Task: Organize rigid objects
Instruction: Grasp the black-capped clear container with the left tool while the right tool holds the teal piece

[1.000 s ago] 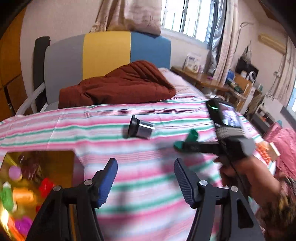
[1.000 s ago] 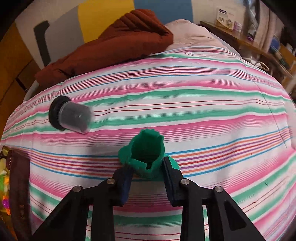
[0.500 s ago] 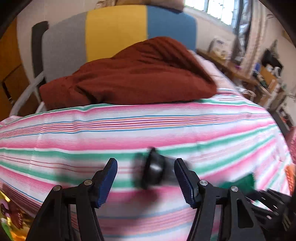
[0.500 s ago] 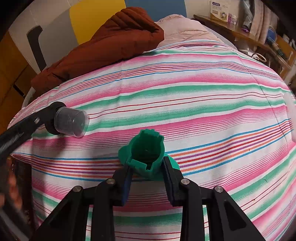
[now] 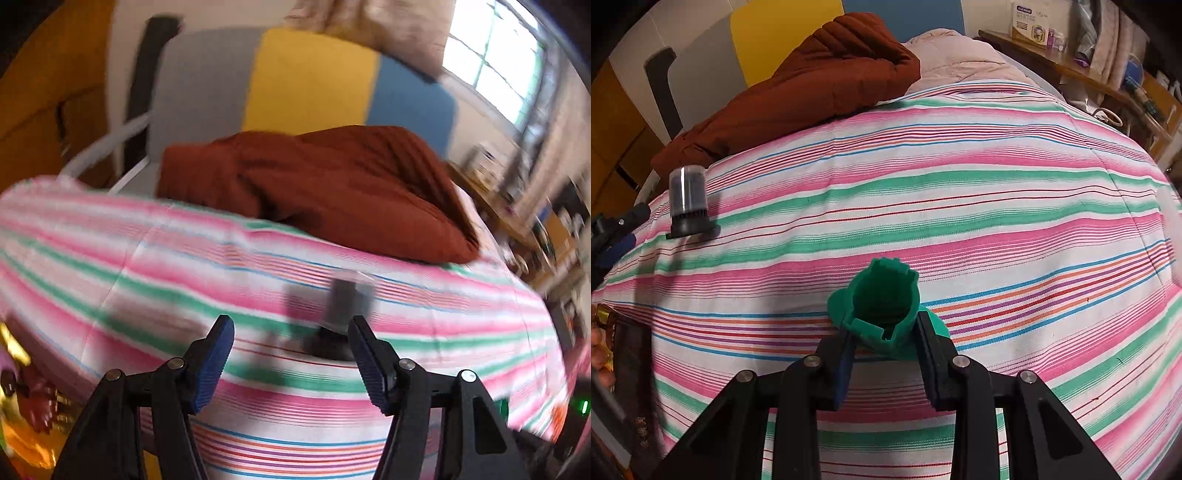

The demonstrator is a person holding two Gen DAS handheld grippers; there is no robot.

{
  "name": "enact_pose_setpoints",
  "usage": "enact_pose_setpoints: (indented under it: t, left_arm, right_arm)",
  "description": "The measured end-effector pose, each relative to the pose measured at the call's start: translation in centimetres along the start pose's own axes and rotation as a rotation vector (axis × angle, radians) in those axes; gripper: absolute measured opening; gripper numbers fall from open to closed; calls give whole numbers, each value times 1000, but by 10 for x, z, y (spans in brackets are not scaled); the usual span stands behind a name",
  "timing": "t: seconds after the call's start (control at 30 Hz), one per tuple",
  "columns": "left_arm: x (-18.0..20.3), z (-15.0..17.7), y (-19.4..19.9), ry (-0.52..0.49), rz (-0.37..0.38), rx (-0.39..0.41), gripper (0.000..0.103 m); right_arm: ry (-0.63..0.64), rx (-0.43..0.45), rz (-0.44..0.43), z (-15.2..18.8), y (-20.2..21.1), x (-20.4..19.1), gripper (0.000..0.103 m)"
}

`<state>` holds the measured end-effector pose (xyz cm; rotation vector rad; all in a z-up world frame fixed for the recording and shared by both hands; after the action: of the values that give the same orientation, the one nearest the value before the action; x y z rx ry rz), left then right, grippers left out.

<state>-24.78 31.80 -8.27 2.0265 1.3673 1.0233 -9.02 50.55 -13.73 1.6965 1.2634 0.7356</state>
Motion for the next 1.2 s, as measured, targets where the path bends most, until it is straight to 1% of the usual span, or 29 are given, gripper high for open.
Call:
enact_pose_setpoints:
  t: [0.07, 0.17, 0.27, 0.37, 0.5, 0.53, 0.57, 0.63, 0.67, 0.73, 0.83, 0.9, 0.97, 1.03, 1.1, 1.13, 1.2]
  left_arm:
    - [18, 7, -3, -87, 12, -10, 68]
    - [32, 13, -12, -140, -14, -18, 68]
    - [42, 9, -16, -147, -15, -9, 68]
    - [53, -5, -21, -155, -21, 28, 68]
    - [54, -28, -37, -160, -91, 57, 68]
    - [54, -32, -42, -156, -96, 53, 68]
    - [54, -34, -51, -153, -99, 29, 68]
    - [55, -28, -67, -161, -90, -40, 68]
    - [56, -26, -66, -159, -48, -32, 68]
    - [56, -19, -61, -166, -27, -24, 68]
    - [58, -2, -54, -197, 21, -39, 68]
    - [61, 13, -52, -246, 26, -64, 67]
    - [59, 32, -51, -294, -2, -95, 63]
    - [57, 43, -46, -286, 13, -102, 63]
    - [56, 54, -34, -268, 53, -90, 63]
    - [58, 58, -30, -269, 64, -81, 63]
    - [66, 64, -24, -304, 75, -57, 63]
  right_arm:
    - [1, 0, 0, 0, 0, -1, 32]
    - [1, 0, -1, 0, 0, 0, 32]
    - [5, -1, 2, 0, 0, -1, 32]
    - [8, -2, 4, 0, -1, -1, 32]
    - [12, -3, 7, 0, -1, -2, 32]
    - [16, -2, 10, 0, -1, -2, 32]
    - [19, -1, 12, -1, -2, -2, 32]
    - [23, 0, 14, -1, -2, -2, 32]
    - [24, 1, 13, -2, -3, -2, 32]
    - [21, 1, 11, -2, -3, -1, 32]
    - [21, 2, 14, -2, -3, -2, 32]
    - [22, 2, 15, -3, -3, -2, 32]
    - [19, 2, 15, -3, -3, -2, 32]
    - [15, 1, 15, -3, -3, -1, 32]
    - [8, 1, 12, -3, -3, 0, 32]
    - [6, 0, 11, -4, -4, 1, 32]
    - [2, -1, 10, -4, -4, 1, 32]
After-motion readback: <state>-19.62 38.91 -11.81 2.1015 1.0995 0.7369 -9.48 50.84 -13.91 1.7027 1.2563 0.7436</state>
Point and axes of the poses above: each gripper's, at about its wrist camera, not at the fingertips, and y roughly against the way its jaws point, x to its right, z to its underside, the point moved 8 cm from there along -y, roughly the way its jaws point, and after that the axes turned 12 degrees about y, right-handed, at the moved point
